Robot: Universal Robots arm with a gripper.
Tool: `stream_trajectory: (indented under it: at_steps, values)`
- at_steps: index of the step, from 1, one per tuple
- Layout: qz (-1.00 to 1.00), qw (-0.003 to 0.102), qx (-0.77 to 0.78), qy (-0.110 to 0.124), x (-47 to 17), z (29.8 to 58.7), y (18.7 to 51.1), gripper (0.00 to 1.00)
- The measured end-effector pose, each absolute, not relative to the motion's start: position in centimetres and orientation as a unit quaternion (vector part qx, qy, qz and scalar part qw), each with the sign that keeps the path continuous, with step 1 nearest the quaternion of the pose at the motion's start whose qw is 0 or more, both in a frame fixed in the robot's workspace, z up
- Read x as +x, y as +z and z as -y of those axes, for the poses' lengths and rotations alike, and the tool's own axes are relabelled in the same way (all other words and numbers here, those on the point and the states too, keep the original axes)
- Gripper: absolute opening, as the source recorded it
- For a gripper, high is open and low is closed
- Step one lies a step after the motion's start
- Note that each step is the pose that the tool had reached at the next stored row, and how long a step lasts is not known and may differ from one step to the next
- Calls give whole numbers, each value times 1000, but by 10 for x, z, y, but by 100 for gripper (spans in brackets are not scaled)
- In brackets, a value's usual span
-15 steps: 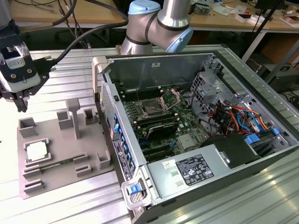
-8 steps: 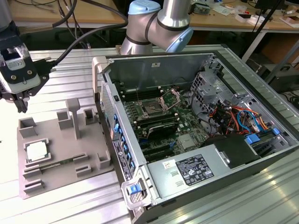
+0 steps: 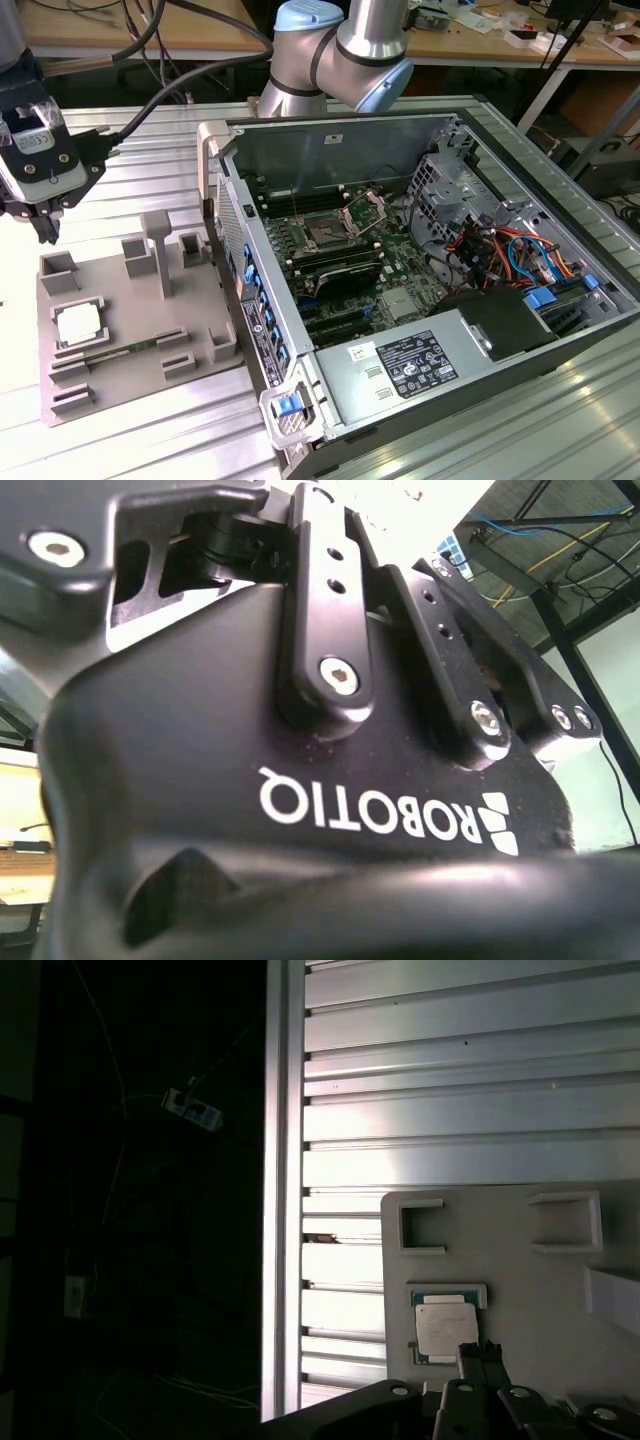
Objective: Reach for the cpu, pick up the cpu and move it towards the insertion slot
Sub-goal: 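Reach for the cpu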
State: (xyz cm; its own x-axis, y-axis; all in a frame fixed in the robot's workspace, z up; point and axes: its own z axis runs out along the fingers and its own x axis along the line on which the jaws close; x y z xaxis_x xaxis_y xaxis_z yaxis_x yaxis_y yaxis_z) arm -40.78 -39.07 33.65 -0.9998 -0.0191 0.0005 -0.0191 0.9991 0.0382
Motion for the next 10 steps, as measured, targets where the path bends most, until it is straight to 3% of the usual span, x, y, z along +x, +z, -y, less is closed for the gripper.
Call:
stream_trajectory:
  at_steps: [10]
  values:
    - [1000,0,10,-19,-408,391,334,11]
